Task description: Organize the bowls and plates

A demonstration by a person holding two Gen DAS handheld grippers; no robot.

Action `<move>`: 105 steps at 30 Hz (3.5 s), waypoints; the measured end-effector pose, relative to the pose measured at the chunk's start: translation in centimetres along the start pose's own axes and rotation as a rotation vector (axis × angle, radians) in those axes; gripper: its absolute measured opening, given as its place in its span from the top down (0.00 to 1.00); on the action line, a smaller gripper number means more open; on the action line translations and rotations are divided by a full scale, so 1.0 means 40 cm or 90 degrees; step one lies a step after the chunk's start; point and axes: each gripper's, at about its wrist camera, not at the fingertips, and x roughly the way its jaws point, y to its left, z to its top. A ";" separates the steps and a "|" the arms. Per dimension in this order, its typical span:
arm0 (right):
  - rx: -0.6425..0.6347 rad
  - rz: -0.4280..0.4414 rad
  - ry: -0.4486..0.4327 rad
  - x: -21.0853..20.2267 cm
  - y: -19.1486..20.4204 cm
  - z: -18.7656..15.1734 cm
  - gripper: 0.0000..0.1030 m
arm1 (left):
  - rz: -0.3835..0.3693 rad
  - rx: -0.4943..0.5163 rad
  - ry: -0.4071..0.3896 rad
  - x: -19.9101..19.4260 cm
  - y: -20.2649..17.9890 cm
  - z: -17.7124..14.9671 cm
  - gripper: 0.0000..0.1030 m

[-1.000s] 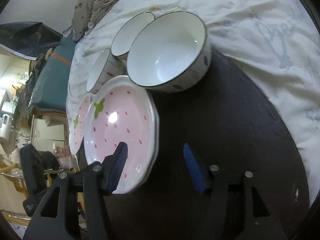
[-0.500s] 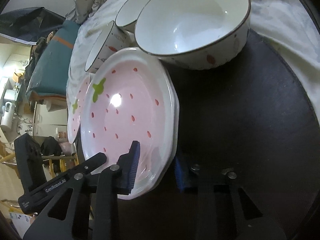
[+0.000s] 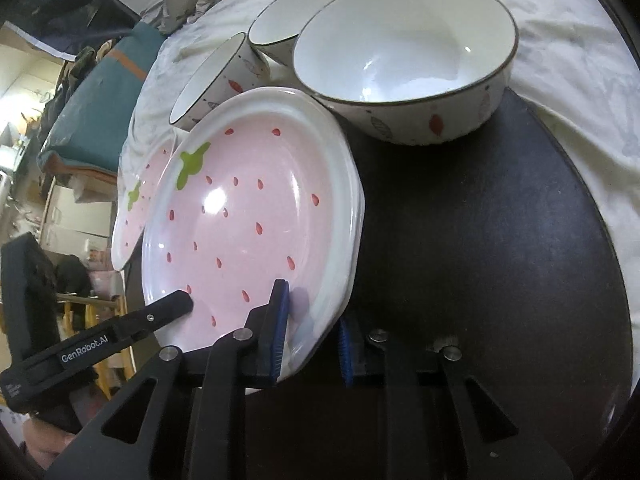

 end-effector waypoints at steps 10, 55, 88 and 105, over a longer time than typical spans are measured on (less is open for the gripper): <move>-0.010 0.008 0.031 -0.035 0.007 -0.094 0.77 | 0.015 0.045 0.006 -0.047 0.003 -0.103 0.78; 0.023 -0.043 0.069 -0.113 -0.006 -0.192 0.48 | 0.093 0.046 -0.029 -0.115 0.003 -0.193 0.82; -0.220 -0.231 -0.209 -0.339 0.220 -0.155 0.00 | 0.159 0.097 -0.276 -0.327 -0.059 -0.181 0.01; -0.200 -0.210 -0.202 -0.376 0.265 -0.077 0.00 | 0.146 0.094 -0.242 -0.397 -0.061 -0.085 0.00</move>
